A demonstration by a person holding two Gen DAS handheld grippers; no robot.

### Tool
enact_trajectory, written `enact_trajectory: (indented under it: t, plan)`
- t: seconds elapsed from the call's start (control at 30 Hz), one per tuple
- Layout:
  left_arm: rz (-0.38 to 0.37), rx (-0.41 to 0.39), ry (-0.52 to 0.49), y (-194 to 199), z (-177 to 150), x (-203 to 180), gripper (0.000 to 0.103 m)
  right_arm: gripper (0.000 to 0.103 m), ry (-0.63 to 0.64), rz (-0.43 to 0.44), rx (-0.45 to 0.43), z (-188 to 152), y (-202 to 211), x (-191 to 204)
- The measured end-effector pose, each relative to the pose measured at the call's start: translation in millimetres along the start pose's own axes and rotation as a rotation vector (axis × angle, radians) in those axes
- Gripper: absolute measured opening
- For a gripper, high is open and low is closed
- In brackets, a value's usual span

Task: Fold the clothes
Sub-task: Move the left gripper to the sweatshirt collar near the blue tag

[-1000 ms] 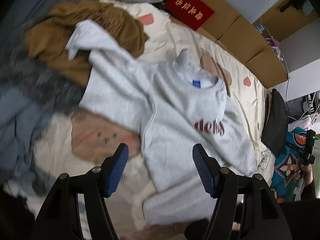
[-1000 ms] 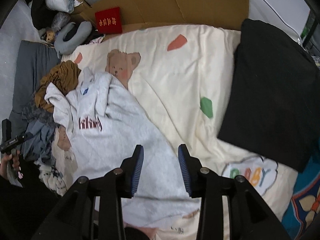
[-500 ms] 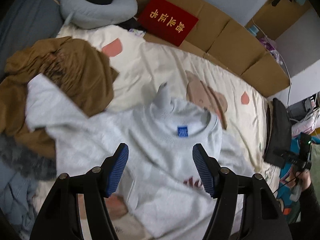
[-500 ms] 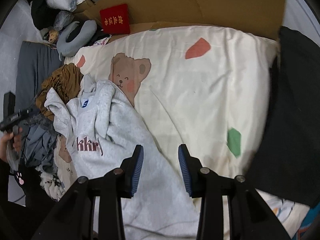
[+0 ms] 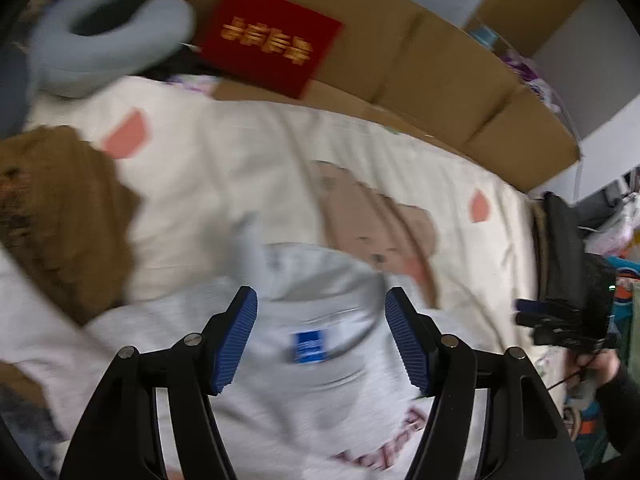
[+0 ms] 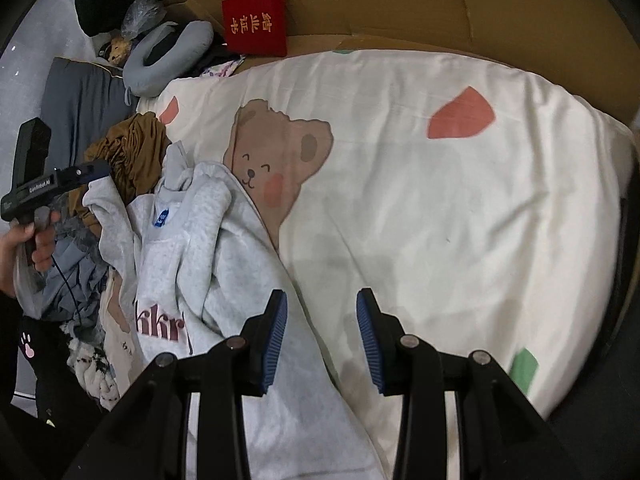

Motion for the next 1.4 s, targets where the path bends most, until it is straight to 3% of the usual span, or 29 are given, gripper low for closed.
enact_trajectory:
  t: [0.37, 0.67, 0.87, 0.97, 1.07, 1.4]
  plan:
    - [-0.089, 0.071, -0.146, -72, 17, -48, 0.067, 0.034, 0.036, -0.009, 0.035, -3, -43, 16]
    - [-0.093, 0.115, -0.233, -106, 24, -74, 0.067, 0.036, 0.053, -0.005, 0.057, 3, -68, 32]
    - [-0.060, 0.193, -0.294, -130, 6, -79, 0.067, 0.037, 0.069, -0.004, 0.067, 5, -79, 42]
    - [-0.040, 0.181, -0.317, -124, -4, -77, 0.047, 0.037, 0.086, -0.005, 0.069, 5, -81, 48]
    - [-0.048, 0.170, -0.278, -116, -12, -68, 0.028, 0.037, 0.095, -0.003, 0.066, 9, -82, 54]
    - [-0.045, 0.046, -0.156, -61, -37, -42, 0.010, 0.038, 0.127, 0.030, 0.050, 27, -89, 78]
Point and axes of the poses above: each gripper's, at about its wrist camera, not at the fingertips, and y roughly against the way its jaws point, x to its left, z to its top, the point moved 4 cm from there along -y, roughly the way its jaws point, and after that the axes turned 15 degrees about -y, right-handed, at the moved point
